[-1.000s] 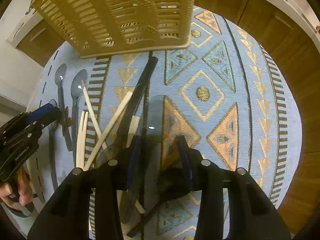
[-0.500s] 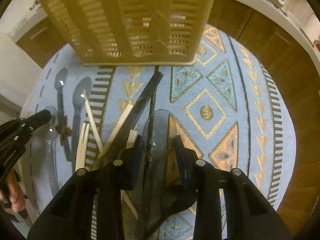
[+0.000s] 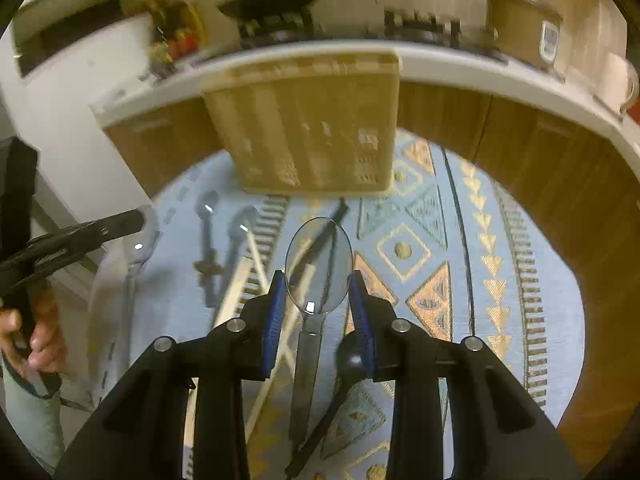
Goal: Organize utensils
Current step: 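Lift the clear spoon with the left gripper and release it into the beige holder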
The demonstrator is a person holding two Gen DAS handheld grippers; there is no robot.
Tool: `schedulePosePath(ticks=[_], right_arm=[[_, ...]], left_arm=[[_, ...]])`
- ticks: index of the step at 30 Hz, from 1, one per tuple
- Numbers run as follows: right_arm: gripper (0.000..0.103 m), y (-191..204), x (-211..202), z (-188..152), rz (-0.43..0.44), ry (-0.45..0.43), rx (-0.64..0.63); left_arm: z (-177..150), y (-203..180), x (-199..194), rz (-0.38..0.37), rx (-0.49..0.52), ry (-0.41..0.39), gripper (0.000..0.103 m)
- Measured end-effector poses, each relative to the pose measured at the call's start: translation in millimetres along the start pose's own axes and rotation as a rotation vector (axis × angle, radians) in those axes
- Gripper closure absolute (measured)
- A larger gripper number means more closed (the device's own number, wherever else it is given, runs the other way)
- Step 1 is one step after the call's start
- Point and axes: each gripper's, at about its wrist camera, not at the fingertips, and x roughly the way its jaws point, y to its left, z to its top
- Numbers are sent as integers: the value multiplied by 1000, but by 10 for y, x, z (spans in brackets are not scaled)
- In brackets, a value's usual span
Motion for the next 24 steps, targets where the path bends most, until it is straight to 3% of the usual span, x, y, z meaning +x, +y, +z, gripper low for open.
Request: schedulePosePath(ticks=[6, 11, 17, 24], right_arm=[[74, -133, -531, 215, 3, -178, -29], [74, -181, -779, 659, 10, -311, -19], [74, -282, -811, 1291, -36, -447, 13], [74, -516, -482, 1876, -129, -548, 74]], left_arm=[[254, -367, -419, 1, 60, -207, 102], [645, -622, -707, 32, 80, -386, 102], [1204, -762, -732, 164, 96, -582, 102], [1593, -871, -494, 341, 129, -725, 102]])
